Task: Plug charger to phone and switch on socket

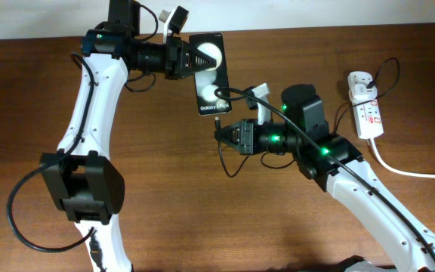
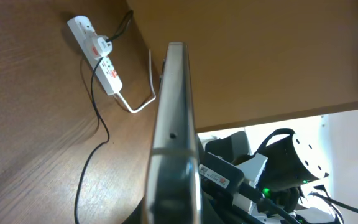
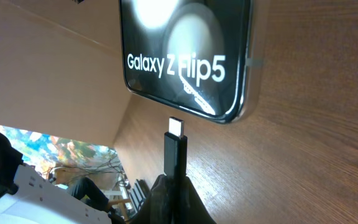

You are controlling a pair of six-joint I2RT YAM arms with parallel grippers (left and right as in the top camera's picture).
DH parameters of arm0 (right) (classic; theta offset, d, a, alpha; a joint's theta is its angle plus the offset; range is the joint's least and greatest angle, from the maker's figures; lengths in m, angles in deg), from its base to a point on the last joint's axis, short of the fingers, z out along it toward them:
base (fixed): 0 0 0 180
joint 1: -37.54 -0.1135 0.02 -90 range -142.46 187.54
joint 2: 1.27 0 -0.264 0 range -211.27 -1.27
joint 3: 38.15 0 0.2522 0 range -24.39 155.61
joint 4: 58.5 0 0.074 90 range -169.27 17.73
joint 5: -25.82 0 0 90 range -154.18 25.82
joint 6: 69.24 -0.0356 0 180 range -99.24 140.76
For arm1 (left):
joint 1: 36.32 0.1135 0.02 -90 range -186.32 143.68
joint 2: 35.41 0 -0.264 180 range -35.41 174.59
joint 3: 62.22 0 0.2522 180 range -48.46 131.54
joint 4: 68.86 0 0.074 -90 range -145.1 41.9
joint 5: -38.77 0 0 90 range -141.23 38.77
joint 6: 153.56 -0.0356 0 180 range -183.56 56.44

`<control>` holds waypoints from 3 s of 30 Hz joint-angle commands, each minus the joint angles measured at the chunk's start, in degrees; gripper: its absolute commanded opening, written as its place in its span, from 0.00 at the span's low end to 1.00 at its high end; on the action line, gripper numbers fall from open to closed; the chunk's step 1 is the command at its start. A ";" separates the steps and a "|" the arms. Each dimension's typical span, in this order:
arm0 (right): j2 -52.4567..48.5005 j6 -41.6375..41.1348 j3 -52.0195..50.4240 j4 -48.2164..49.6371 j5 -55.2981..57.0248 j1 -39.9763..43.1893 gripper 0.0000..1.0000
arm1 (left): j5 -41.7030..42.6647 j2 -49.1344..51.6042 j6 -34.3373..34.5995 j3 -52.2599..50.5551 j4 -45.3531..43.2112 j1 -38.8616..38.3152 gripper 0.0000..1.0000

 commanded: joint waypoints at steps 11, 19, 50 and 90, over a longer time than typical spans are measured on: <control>1.03 1.46 0.17 0.42 0.44 -0.31 0.04 | 0.68 0.15 -0.26 0.90 -0.09 -0.09 0.00; 1.03 1.46 0.17 1.53 0.46 -0.31 0.04 | -0.20 0.15 -0.26 0.90 0.17 -0.76 0.00; 1.03 1.42 0.17 1.49 0.42 -0.26 0.04 | 1.55 0.15 1.40 0.90 1.16 -0.76 0.00; 1.03 1.40 0.17 5.20 1.22 -0.20 0.04 | 2.86 0.15 0.04 0.90 1.05 -0.79 0.00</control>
